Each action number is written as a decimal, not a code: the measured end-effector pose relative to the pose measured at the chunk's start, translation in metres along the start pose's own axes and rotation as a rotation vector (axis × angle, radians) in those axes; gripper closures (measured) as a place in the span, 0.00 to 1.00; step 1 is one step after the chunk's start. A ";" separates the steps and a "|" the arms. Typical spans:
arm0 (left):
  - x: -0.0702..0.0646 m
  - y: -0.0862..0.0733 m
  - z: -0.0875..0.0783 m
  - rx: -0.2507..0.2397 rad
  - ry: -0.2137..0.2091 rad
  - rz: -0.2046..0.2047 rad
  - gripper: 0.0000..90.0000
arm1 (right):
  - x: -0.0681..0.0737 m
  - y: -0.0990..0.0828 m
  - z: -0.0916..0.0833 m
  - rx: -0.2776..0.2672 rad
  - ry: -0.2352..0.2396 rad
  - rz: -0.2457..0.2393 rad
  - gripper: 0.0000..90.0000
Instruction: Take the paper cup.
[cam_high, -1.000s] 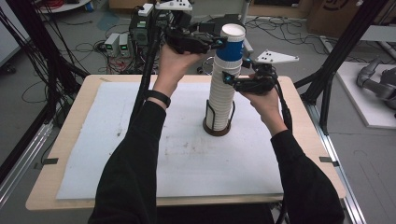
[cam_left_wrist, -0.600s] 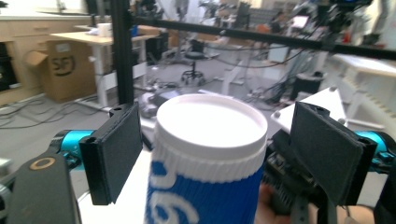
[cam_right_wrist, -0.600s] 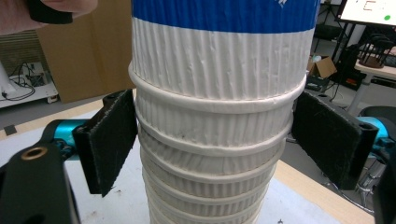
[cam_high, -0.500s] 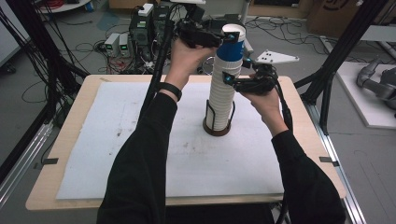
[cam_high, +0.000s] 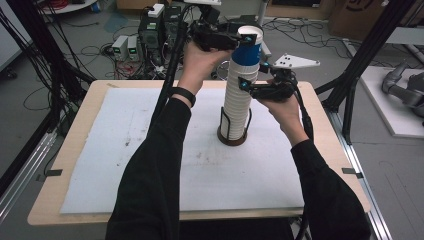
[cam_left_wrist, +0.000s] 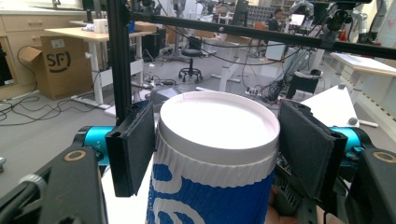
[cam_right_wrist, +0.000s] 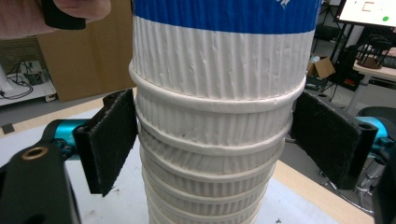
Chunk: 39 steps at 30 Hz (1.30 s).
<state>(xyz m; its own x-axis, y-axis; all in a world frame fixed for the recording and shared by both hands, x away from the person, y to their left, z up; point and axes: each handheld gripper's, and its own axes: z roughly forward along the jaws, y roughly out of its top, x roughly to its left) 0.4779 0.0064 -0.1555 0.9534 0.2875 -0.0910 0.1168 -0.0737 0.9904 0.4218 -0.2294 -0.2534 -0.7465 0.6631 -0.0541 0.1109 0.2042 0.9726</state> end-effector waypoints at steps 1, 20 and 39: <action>0.000 0.000 0.000 0.002 0.000 0.000 0.33 | 0.000 0.000 0.000 -0.001 0.001 0.001 0.18; -0.003 0.019 -0.013 -0.080 0.021 0.026 0.34 | 0.001 0.000 0.000 0.002 -0.001 0.001 0.18; -0.027 0.067 -0.027 -0.119 0.027 0.114 0.34 | 0.001 0.000 0.000 0.004 0.000 0.003 0.18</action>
<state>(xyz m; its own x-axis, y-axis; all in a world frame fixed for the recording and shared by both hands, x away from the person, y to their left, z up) 0.4525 0.0198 -0.0836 0.9505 0.3097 0.0239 -0.0272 0.0062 0.9996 0.4209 -0.2289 -0.2532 -0.7461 0.6639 -0.0508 0.1160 0.2048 0.9719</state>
